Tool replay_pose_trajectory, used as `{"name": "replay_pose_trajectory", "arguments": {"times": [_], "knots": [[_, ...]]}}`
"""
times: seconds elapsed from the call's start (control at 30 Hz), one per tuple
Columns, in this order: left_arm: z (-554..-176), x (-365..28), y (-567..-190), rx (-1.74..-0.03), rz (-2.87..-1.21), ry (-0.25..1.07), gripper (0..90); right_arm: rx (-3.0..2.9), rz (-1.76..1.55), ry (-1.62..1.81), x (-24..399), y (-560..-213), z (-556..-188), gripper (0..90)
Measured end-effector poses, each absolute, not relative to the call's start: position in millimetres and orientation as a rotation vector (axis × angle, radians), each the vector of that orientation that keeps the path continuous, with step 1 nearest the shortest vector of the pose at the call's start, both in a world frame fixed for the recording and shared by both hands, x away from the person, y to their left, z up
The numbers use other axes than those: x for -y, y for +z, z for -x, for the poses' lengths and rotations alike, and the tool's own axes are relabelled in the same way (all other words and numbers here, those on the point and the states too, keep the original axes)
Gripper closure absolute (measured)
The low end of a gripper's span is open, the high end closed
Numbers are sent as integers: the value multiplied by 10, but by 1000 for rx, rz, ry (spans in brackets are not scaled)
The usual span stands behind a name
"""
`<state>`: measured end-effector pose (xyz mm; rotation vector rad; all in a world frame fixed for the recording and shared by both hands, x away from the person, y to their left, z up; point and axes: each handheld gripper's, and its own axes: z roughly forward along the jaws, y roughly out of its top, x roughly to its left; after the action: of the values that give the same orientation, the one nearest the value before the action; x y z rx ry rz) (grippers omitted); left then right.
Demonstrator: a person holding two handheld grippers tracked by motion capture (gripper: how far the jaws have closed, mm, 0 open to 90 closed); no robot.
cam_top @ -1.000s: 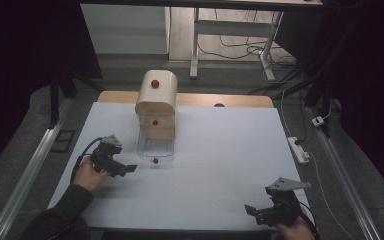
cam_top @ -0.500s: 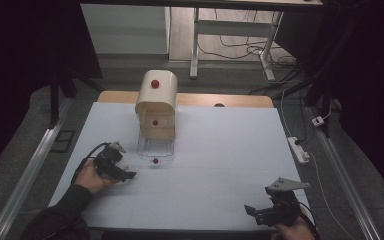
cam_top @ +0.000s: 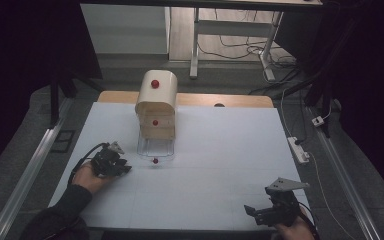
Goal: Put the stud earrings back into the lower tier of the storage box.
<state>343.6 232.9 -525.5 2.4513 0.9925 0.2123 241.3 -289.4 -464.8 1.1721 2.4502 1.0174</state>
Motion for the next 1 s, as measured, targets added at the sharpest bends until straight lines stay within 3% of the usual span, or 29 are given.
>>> {"name": "replay_pose_trajectory", "arguments": {"times": [0.07, 0.13, 1.0], "knots": [[-3432, -2301, -5246, -992, -2464, 214, 791, -2451, -1172, 1017, 2894, -4649, -2413, 12], [-3433, -2281, -5237, -995, -2479, 220, 811, -2452, -1173, 1018, 2892, -4650, -2412, 12], [-3419, -2293, -5081, -993, -2396, 223, 815, -2458, -1169, 1016, 2885, -4651, -2413, 13]]}}
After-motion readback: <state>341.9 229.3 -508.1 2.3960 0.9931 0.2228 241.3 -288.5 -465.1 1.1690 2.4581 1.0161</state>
